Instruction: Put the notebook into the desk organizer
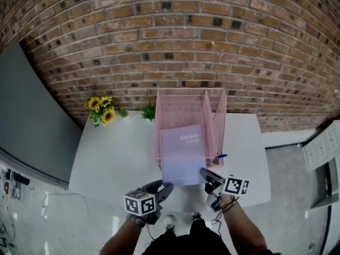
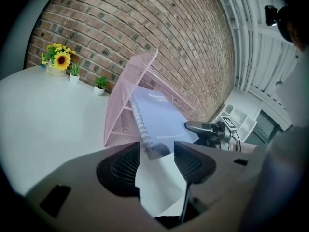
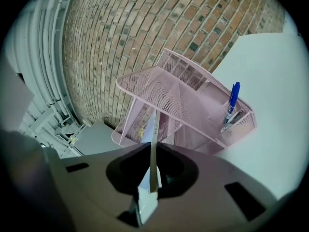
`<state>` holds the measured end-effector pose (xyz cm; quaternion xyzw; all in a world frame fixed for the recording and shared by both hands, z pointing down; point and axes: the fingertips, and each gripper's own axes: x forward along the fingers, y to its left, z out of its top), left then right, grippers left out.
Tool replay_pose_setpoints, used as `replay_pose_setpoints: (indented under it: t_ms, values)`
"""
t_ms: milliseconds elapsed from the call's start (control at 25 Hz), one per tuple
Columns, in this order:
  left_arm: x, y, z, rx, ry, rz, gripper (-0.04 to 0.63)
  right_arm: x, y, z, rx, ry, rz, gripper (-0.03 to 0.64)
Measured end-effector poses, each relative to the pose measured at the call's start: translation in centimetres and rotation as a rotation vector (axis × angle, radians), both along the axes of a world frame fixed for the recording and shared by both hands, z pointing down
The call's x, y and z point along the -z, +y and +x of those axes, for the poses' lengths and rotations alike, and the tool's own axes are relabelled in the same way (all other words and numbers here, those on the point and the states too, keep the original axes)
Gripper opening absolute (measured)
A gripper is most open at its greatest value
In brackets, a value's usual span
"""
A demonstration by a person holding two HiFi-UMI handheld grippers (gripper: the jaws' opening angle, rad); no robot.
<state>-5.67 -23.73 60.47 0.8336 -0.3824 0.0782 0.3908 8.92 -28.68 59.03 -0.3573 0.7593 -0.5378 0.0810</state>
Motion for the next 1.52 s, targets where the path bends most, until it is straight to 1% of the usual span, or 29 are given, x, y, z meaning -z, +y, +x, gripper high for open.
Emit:
replay_pose_setpoints:
  t_ms: [120,240,440,520,640,680,720,760,800,920,1120,1200,1320,1400,1520]
  values:
    - [-0.6,0.4,0.4,-0.007,-0.002,-0.012,0.219,0.1,-0.5,0.1,-0.022,-0.013,0.0,0.034]
    - [-0.6,0.2,0.8,-0.006,0.005,-0.005,0.219,-0.2,-0.8,0.3,-0.037,-0.001,-0.014,0.035]
    - [0.1,-0.8,1.4,-0.001,0.011,0.017,0.208,0.1,-1.3,0.0,-0.018,0.011,0.023,0.042]
    - [0.3,-1.0,1.5,0.004,0.014,0.025,0.179,0.1,-1.5,0.0,-0.015,0.03,0.03,0.054]
    - [0.8,-1.3,1.5,0.009,0.021,0.04,0.166,0.2,-1.7,-0.1,0.03,0.104,0.072,0.069]
    - [1.0,-1.4,1.5,0.013,0.023,0.049,0.162,0.2,-1.6,-0.2,0.054,0.128,0.084,0.1]
    - [1.2,-1.6,1.6,0.018,0.026,0.057,0.158,0.2,-1.4,-0.4,0.078,0.145,0.096,0.163]
    - [1.4,-1.7,1.6,0.024,0.027,0.064,0.152,0.2,-1.2,-0.5,0.098,0.158,0.108,0.206]
    - [1.6,-1.9,1.6,0.029,0.027,0.07,0.15,0.3,-0.9,-0.6,0.113,0.169,0.123,0.225]
    - [1.9,-2.6,1.7,0.038,0.02,0.085,0.149,0.1,-0.1,-0.5,0.141,0.218,0.164,0.246]
    - [2.2,-3.7,1.5,0.055,0.001,0.098,0.147,-0.5,1.7,-0.4,0.19,0.317,0.206,0.242]
    - [2.3,-4.1,1.4,0.066,-0.005,0.1,0.149,-0.7,2.2,-0.6,0.201,0.335,0.211,0.238]
    - [2.2,-4.7,1.3,0.084,-0.017,0.096,0.149,-1.1,2.6,-0.8,0.204,0.354,0.213,0.225]
    - [2.1,-4.9,1.2,0.093,-0.027,0.091,0.149,-1.4,2.6,-1.0,0.206,0.393,0.219,0.209]
    - [1.8,-5.1,1.3,0.105,-0.047,0.083,0.149,-1.6,2.2,-0.9,0.164,0.442,0.209,0.199]
